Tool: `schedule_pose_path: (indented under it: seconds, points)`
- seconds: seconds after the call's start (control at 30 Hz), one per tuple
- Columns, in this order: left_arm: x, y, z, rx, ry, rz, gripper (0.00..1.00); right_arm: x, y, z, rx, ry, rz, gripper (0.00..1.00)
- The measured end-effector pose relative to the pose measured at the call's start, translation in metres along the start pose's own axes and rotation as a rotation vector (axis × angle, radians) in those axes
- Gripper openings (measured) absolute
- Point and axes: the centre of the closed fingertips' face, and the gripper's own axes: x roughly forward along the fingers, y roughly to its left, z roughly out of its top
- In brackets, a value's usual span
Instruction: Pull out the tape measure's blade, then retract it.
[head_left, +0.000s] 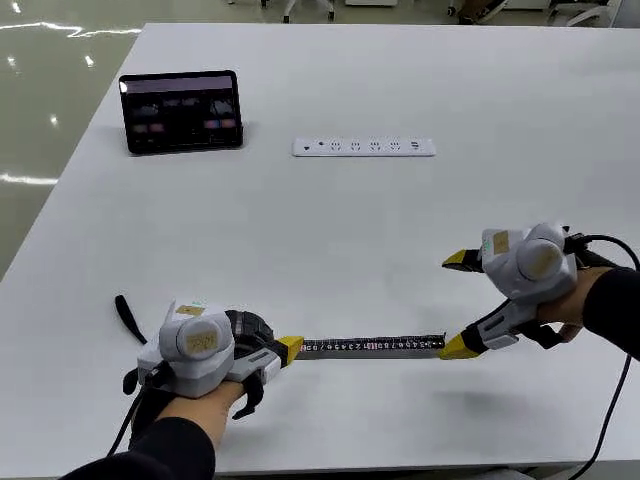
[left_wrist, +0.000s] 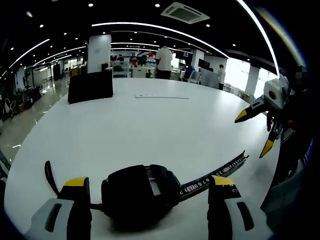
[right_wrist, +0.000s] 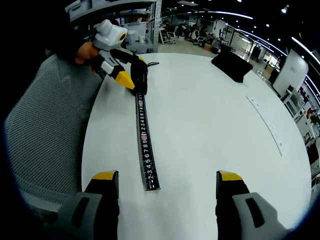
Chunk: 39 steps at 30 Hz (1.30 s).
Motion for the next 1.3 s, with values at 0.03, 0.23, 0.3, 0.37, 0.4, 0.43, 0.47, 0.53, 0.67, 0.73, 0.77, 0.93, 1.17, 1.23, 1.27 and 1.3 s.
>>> schedule_pose_path:
  seconds: [0.03,0.23,0.3,0.37,0.4,0.43,0.47,0.53,0.67,0.73,0.77,0.93,1.17,1.23,1.27,1.3]
  points:
    - [0.0,0.0,0.0,-0.004,-0.001,-0.002,0.93,0.003,0.002,-0.003,-0.001,0.005,0.012,0.72]
    - [0.002,0.001,-0.002,-0.012,0.007,0.001,0.91,0.018,0.012,-0.028,-0.098,0.103,0.054,0.53]
    - [0.002,0.002,-0.003,-0.007,0.012,0.004,0.91,0.02,0.015,-0.031,-0.109,0.108,0.06,0.44]
    - [0.002,0.002,-0.003,-0.014,0.011,0.005,0.91,0.021,0.015,-0.032,-0.109,0.107,0.064,0.38]
    - [0.002,0.003,-0.003,-0.014,0.01,0.006,0.91,0.022,0.015,-0.032,-0.107,0.108,0.069,0.36]
    - [0.002,0.003,-0.003,-0.013,0.01,0.005,0.91,0.022,0.015,-0.031,-0.107,0.108,0.073,0.34]
    - [0.002,0.003,-0.003,-0.012,0.011,0.004,0.91,0.023,0.015,-0.03,-0.107,0.107,0.077,0.32]
    - [0.002,0.003,-0.004,-0.014,0.014,0.005,0.9,0.025,0.016,-0.031,-0.107,0.111,0.088,0.27]
    - [0.001,0.004,-0.004,-0.014,0.014,0.01,0.9,0.03,0.019,-0.035,-0.111,0.131,0.105,0.25]
    - [0.001,0.004,-0.003,-0.015,0.011,0.01,0.9,0.032,0.02,-0.038,-0.113,0.142,0.115,0.23]
    - [0.001,0.004,-0.003,-0.014,0.01,0.01,0.89,0.032,0.02,-0.039,-0.111,0.146,0.116,0.23]
    - [0.001,0.003,-0.002,-0.015,0.009,0.007,0.87,0.031,0.017,-0.038,-0.06,0.129,0.108,0.16]
    - [0.0,0.01,-0.002,-0.05,0.012,0.028,0.84,0.031,0.018,-0.038,-0.052,0.128,0.116,0.12]
    - [0.0,0.01,-0.001,-0.069,0.007,0.028,0.83,0.032,0.018,-0.038,-0.051,0.133,0.112,0.12]
    - [0.001,0.01,-0.001,-0.069,0.006,0.028,0.83,0.031,0.018,-0.038,-0.048,0.136,0.111,0.12]
    - [0.001,0.01,-0.001,-0.066,0.007,0.029,0.82,0.031,0.019,-0.038,-0.052,0.138,0.111,0.12]
